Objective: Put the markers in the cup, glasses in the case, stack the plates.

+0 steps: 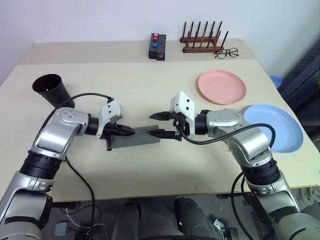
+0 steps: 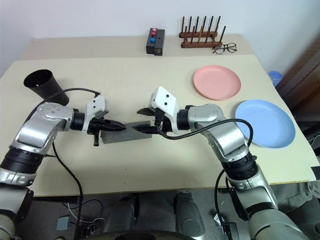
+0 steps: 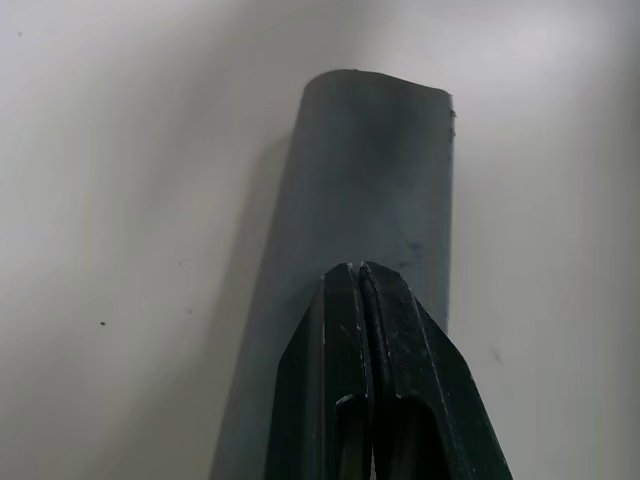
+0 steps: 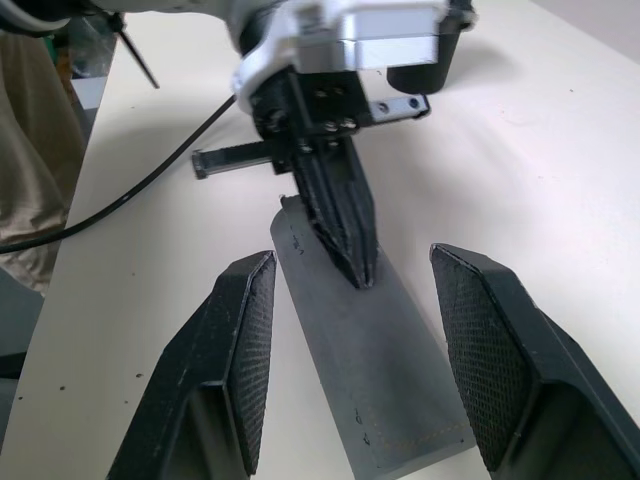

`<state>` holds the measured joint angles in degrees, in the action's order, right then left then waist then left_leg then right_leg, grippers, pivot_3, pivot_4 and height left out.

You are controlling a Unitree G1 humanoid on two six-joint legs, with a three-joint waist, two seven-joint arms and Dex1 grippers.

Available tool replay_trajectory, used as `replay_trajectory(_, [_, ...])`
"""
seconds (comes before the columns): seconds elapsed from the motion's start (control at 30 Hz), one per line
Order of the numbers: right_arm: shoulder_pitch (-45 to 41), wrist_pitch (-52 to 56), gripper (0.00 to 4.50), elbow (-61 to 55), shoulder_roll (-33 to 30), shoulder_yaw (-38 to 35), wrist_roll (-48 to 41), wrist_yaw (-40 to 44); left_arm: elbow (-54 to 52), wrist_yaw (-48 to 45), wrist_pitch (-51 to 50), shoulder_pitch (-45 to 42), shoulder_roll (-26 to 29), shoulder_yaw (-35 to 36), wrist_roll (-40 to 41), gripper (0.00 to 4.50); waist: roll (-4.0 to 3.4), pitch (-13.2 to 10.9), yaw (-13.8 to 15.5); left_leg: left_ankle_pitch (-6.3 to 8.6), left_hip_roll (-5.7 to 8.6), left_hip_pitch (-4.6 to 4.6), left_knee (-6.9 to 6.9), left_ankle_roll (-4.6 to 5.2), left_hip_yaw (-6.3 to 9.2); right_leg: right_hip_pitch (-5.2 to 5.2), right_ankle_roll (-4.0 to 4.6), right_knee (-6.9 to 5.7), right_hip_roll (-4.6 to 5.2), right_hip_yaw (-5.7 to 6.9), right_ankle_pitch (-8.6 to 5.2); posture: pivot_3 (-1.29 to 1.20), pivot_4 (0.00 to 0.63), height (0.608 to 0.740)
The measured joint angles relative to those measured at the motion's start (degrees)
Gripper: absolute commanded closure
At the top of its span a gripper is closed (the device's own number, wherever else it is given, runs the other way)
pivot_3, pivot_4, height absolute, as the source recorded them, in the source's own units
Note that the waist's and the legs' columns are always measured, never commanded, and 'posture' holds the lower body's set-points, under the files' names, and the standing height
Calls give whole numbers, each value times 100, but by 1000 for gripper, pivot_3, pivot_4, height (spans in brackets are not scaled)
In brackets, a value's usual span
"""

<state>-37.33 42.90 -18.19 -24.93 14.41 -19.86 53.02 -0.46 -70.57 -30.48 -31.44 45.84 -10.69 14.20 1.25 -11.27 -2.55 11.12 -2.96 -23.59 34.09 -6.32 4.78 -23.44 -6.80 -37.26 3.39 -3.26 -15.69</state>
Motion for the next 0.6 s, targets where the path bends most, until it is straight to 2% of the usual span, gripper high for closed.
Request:
replay_trajectory(0.23, [-170,-31,2009,376,-153,-198,149,-437,-209,472,238,391,-190,358,83,4467,0,0,11,0,0,-1,4,0,0,0,1,0,0,0,0,0,150,740])
replay_trajectory(0.33, [-200,-41,2009,694,-679,-422,552,-860,-578,827,97,557,-516,948,559,4467,2,-1,40,0,3,-12,9,0,0,-1,1,8,7,2,0,0,150,740])
replay_trajectory(0.4, [-205,-115,2009,923,-912,-537,831,-1092,-911,899,-1,696,-535,1209,837,4467,2,-1,23,0,3,-11,7,0,-2,-2,0,9,8,2,0,0,150,740])
replay_trajectory(0.5, [-264,-981,2009,1826,-1364,-337,1707,-1551,-1594,1023,-208,1254,-555,1359,1187,4467,0,-1,-18,2,3,0,2,3,-8,-1,0,9,7,-4,0,0,150,740])
replay_trajectory(0.6, [-399,-1858,2009,2832,-1513,-126,2383,-1839,-1781,1232,-424,1557,-661,1378,1365,4467,-1,-1,-15,1,3,1,3,3,-8,-1,9,7,6,-3,-3,0,150,740])
